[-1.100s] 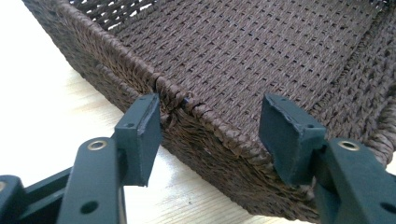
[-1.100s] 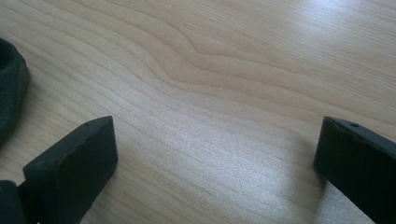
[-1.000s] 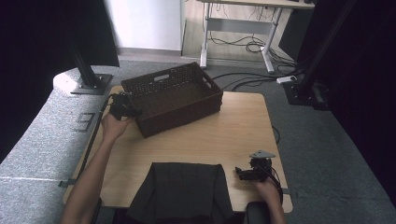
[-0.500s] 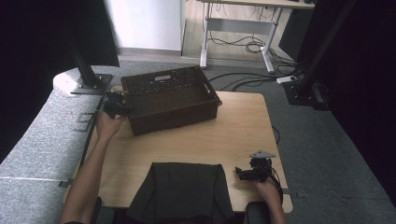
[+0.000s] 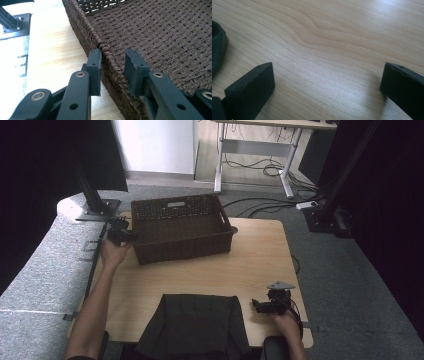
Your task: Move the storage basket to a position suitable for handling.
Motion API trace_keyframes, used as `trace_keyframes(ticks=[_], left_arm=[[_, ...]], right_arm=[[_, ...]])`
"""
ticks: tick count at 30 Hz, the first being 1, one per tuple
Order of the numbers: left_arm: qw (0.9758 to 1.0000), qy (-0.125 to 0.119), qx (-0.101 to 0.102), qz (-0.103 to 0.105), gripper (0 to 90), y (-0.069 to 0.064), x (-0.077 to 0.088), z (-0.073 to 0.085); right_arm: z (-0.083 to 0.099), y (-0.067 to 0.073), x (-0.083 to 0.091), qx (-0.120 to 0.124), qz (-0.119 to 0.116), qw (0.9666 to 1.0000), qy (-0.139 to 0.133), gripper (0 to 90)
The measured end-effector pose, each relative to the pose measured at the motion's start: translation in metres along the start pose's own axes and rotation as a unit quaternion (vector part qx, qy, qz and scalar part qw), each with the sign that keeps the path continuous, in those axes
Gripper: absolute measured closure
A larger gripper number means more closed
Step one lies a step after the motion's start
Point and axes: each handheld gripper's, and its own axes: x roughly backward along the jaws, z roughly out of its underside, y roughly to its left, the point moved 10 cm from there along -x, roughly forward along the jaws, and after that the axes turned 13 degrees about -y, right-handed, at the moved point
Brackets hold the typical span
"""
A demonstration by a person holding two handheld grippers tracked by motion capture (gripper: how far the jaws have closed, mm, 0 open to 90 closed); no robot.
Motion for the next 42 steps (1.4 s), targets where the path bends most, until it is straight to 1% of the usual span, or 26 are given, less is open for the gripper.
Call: trace_keyframes(ticks=[4,9,10,11,12,15,18,19,21,25,28,30,32,33,34,35,40,41,42], left_arm=[[0.9999,-0.006,0.006,0.008,68.3,-0.002,0.001,0.001],[0.9998,-0.009,0.008,0.015,70.7,-0.006,0.001,0.001],[0.9998,-0.008,0.004,0.019,71.3,-0.009,0.001,0.001],[0.9998,-0.008,0.004,0.019,73.0,-0.009,0.001,0.001],[0.9997,-0.009,0.001,0.023,73.8,-0.013,0.002,0.001],[0.9993,-0.011,-0.005,0.034,74.4,-0.020,0.002,0.002],[0.9992,-0.009,-0.014,0.037,74.6,-0.026,0.004,0.003],[0.9992,-0.009,-0.014,0.037,74.6,-0.026,0.004,0.003],[0.9990,-0.008,-0.019,0.040,74.4,-0.031,0.007,0.005],[0.9988,-0.008,-0.020,0.043,74.1,-0.036,0.011,0.007],[0.9986,-0.009,-0.022,0.048,73.8,-0.042,0.016,0.011],[0.9985,-0.009,-0.024,0.048,73.8,-0.044,0.017,0.012],[0.9982,-0.010,-0.025,0.053,73.8,-0.049,0.021,0.015],[0.9982,-0.010,-0.025,0.053,73.8,-0.049,0.021,0.015],[0.9979,-0.011,-0.027,0.057,73.8,-0.053,0.024,0.016],[0.9979,-0.011,-0.027,0.057,73.7,-0.053,0.024,0.016],[0.9972,-0.010,-0.038,0.064,73.7,-0.065,0.033,0.022],[0.9972,-0.010,-0.038,0.064,73.7,-0.065,0.033,0.022],[0.9970,-0.009,-0.042,0.064,73.7,-0.069,0.036,0.025]], right_arm=[[0.000,0.000,0.000,0.000,0.000,1.0000,0.000,0.0],[0.000,0.000,0.000,0.001,0.000,1.0000,0.000,0.0],[0.000,0.000,0.000,0.001,0.000,1.0000,0.000,0.0],[0.000,0.000,0.000,0.001,0.000,1.0000,0.000,0.0],[0.000,0.000,0.000,0.001,0.000,1.0000,0.000,0.0],[0.000,0.000,0.000,0.000,0.000,1.0000,0.000,0.0],[0.000,0.000,0.000,0.000,0.000,1.0000,0.000,0.0],[0.000,0.000,0.000,0.000,0.000,1.0000,0.000,0.0],[0.000,0.000,0.000,0.000,0.000,1.0000,0.000,0.0],[0.000,0.000,0.000,0.000,0.000,1.0000,0.000,0.0],[0.000,0.000,0.000,0.001,0.000,1.0000,0.000,0.0],[0.000,0.000,0.000,0.001,0.000,1.0000,0.000,0.0],[0.000,0.000,0.000,0.000,0.000,1.0000,0.000,0.0],[0.000,0.000,0.000,0.000,0.000,1.0000,0.000,0.0],[0.000,0.000,0.000,0.000,0.000,1.0000,0.000,0.0],[0.000,0.000,0.000,0.000,0.000,1.0000,0.000,0.0],[0.000,0.000,0.000,0.000,0.001,1.0000,0.000,0.0],[0.000,0.000,0.000,0.000,0.001,1.0000,0.000,0.0],[0.000,0.000,0.000,0.000,0.001,1.0000,0.000,0.0]])
